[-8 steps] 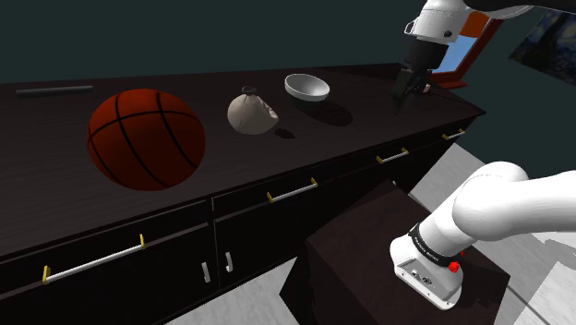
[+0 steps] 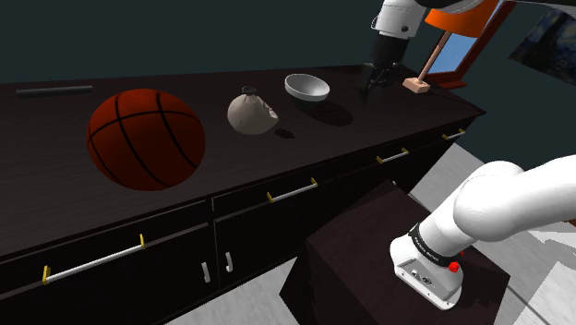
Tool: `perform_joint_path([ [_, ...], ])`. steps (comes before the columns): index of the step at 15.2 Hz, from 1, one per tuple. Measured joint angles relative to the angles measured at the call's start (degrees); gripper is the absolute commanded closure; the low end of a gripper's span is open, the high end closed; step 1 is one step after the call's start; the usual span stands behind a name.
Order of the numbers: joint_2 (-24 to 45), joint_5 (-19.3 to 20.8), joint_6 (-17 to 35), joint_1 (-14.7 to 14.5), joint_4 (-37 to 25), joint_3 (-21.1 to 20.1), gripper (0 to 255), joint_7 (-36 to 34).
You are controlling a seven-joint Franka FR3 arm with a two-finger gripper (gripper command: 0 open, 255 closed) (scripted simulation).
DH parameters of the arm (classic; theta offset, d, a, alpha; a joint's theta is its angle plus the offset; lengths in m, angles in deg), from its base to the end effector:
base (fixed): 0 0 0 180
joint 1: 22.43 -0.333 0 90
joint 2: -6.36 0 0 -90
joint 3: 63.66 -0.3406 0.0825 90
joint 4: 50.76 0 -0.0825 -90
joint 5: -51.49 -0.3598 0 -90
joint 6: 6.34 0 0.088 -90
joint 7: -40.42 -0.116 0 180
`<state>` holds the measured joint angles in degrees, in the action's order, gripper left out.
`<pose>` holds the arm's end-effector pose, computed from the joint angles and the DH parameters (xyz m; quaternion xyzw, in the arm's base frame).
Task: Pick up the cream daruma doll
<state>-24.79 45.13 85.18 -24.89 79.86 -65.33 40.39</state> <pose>0.3323 0.0387 0.5627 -0.9961 -0.0277 0.0709 0.0453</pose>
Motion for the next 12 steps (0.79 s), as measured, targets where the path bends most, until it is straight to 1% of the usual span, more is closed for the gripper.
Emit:
perform_joint_path([
  [4,8.1,0.1,3.3,-0.6,-5.2,-2.0,0,-2.1],
  [8,16.8,0.7,5.7,-1.3,-11.8,-4.1,0,-4.6],
  [12,25.9,2.0,6.5,-2.3,-20.5,-6.0,0,-7.7],
])
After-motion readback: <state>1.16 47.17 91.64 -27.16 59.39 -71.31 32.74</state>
